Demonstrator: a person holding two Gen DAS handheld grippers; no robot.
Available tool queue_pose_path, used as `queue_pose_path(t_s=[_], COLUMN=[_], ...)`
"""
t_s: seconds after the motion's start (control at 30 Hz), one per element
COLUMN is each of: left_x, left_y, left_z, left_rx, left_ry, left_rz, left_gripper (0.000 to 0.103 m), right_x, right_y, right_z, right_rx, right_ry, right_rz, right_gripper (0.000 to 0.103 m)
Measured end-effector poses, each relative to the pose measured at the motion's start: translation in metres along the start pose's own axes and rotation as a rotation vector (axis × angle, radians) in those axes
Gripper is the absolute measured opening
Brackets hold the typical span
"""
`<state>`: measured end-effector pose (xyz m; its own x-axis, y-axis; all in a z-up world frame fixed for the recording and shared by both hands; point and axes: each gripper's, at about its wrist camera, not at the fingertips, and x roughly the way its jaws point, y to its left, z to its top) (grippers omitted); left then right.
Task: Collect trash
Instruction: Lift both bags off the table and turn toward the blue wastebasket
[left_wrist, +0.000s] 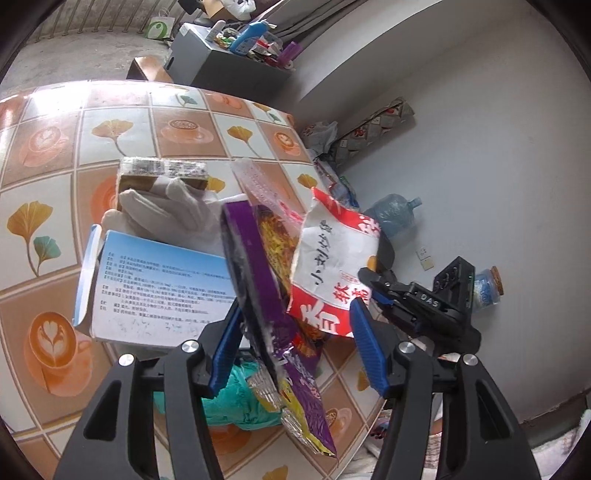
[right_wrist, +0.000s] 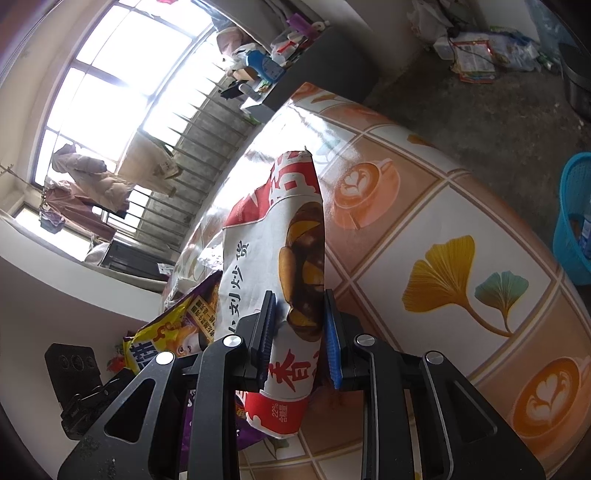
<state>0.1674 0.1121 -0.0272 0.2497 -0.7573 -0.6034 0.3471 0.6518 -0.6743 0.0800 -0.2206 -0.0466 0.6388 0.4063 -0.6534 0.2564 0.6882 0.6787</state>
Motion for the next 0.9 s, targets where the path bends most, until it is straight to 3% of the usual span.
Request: queue_pose_path(t_s=[0.07,0.13,0.37,0.47,0.53,0.6,0.9], left_x=[-0.002,0.001,0.023,0.032,0.035,0.035,0.010], left_y=[-0.007,-0.011,-0.022,-0.026,-0.028,-0.029,-0.029], left_z=[-0.002,-0.004,-0.011,-0.014,-0.015,-0.015,-0.020], left_rx=[0.031,0.051,0.141,0.182,0.207,0.228,0.244], left_ry=[-0.010,0.006,0.067,0.080,0.090,0.089,0.077], left_rz=[-0.050,-0.054,0.125,0.203,0.233,0.255,0.234], left_gripper=[0.055,0.055,0.043,0.030,0.013,0.006,0.001], right_x=[0.001,0.002,0.002,0.001,0.000,-0.003,-0.023], right_y=[-0.001,-0.001,-0.003,-0.004,-0.005,-0.004,-0.005], right_z=[0.000,-0.001,-0.002,-0.002,-0.002,-0.001,0.003], right_rx=[0.001,0.002,0.006,0.008,0.008,0.005,0.014], right_ry=[0.000,0.000,-0.002,-0.003,-0.003,-0.005,-0.043], right_rz=[0.001,0.001,0.005,0.008,0.011,0.013,0.047], right_gripper=[0.023,0.023,0.023,0.023,0.023,0.023,0.023])
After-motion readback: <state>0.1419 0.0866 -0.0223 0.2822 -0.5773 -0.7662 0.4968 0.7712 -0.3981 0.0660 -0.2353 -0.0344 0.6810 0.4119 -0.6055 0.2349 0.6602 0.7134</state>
